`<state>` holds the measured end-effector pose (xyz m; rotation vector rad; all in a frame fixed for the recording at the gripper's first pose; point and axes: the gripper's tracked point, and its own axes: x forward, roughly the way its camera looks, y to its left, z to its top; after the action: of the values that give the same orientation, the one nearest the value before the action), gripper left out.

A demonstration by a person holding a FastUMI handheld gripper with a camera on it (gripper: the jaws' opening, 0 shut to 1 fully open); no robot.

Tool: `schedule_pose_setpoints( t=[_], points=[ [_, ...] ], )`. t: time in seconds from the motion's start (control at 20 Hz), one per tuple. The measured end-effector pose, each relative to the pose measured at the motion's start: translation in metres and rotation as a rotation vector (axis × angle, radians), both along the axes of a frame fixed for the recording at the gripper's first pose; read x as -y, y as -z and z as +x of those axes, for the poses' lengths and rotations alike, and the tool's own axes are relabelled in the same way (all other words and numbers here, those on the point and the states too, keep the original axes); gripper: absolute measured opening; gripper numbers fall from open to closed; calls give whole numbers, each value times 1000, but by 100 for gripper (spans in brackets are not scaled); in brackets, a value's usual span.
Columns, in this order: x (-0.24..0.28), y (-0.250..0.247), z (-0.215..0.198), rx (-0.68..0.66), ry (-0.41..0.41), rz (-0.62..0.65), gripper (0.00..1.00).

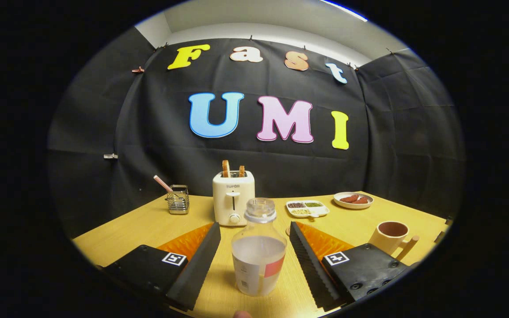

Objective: Take the bottle from table, then pour the juice into the cup, finally place the bottle on the coaster

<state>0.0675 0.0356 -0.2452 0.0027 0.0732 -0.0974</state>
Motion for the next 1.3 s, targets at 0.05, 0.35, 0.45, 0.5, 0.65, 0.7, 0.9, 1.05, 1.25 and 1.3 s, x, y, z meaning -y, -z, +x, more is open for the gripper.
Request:
schedule_pose_setpoints(
  t=[0.05, 0.35, 0.45, 0.5, 0.65, 0.7, 0.9, 1.05, 1.25, 1.3],
  points=[
    [-2, 4, 2, 0, -4, 2, 97],
    [0, 35, 5, -30, 15, -2, 97],
    [1, 35, 8, -23, 16, 4, 87],
    [2, 35, 4, -27, 21, 8, 77],
    [-1, 25, 2, -53, 1, -6, 77],
    [-1, 14, 0, -43, -6, 3, 77],
    [9, -32, -3, -9, -21, 120, 77],
    [26, -57, -12, 1, -19, 224, 77],
    [56, -64, -21, -24, 17, 370, 76],
    [61, -63, -22, -38, 22, 407, 76]
  ],
)
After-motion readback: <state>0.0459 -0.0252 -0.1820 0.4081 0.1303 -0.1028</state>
